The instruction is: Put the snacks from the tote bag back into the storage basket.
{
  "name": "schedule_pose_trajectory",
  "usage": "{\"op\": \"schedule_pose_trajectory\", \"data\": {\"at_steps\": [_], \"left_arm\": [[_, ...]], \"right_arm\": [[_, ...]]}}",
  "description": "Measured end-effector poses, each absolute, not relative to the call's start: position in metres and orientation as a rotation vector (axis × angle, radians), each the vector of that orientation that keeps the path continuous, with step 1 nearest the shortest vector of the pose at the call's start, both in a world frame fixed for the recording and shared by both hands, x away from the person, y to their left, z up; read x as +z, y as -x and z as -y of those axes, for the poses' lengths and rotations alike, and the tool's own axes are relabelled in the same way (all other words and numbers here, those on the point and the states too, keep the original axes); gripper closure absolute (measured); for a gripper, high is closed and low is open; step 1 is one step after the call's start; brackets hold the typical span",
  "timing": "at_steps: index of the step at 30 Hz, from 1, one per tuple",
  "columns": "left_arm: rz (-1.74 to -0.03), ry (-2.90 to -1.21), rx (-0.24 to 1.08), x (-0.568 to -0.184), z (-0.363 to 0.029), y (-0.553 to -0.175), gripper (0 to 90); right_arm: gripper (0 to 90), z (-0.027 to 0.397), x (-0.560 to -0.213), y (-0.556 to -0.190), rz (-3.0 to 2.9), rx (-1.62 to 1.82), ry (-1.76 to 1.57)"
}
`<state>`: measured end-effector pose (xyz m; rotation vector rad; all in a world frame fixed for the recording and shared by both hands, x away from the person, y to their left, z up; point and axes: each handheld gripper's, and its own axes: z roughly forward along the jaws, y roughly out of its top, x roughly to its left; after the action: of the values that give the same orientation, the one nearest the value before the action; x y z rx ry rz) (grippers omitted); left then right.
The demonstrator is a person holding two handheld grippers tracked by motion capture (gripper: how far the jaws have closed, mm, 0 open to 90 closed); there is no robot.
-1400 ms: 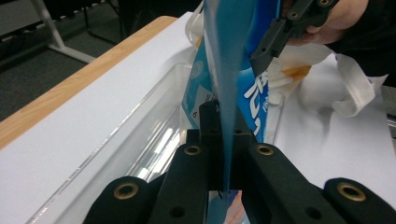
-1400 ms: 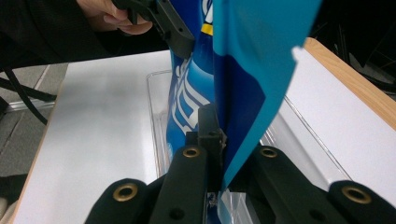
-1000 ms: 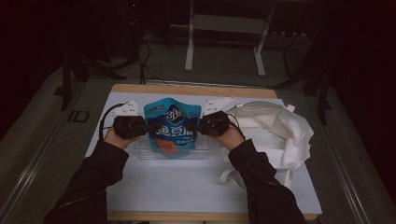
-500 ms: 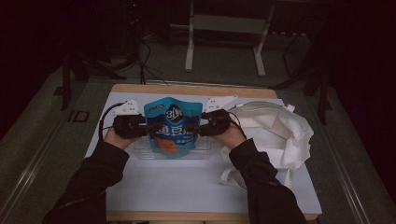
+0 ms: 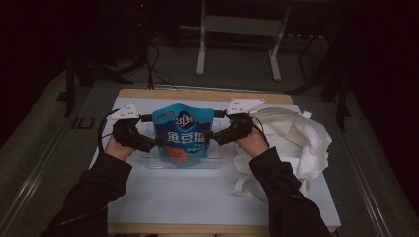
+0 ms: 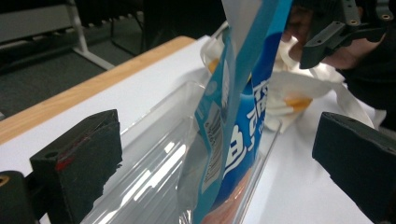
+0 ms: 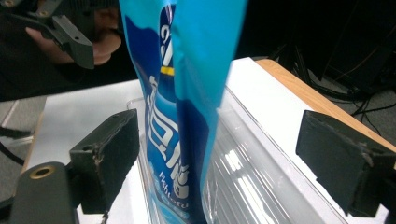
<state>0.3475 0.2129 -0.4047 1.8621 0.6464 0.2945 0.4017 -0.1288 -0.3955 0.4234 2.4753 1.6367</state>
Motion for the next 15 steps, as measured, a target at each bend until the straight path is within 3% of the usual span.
{"op": "schedule_pose_trajectory", "data": {"at_steps": [15], "left_arm": [[-0.663, -1.826, 0.393, -0.406, -0.231, -0.314, 1.8]], "right_arm": [[14.3, 0.155, -0.391, -0.389, -2.439, 1.56, -0.462]]}}
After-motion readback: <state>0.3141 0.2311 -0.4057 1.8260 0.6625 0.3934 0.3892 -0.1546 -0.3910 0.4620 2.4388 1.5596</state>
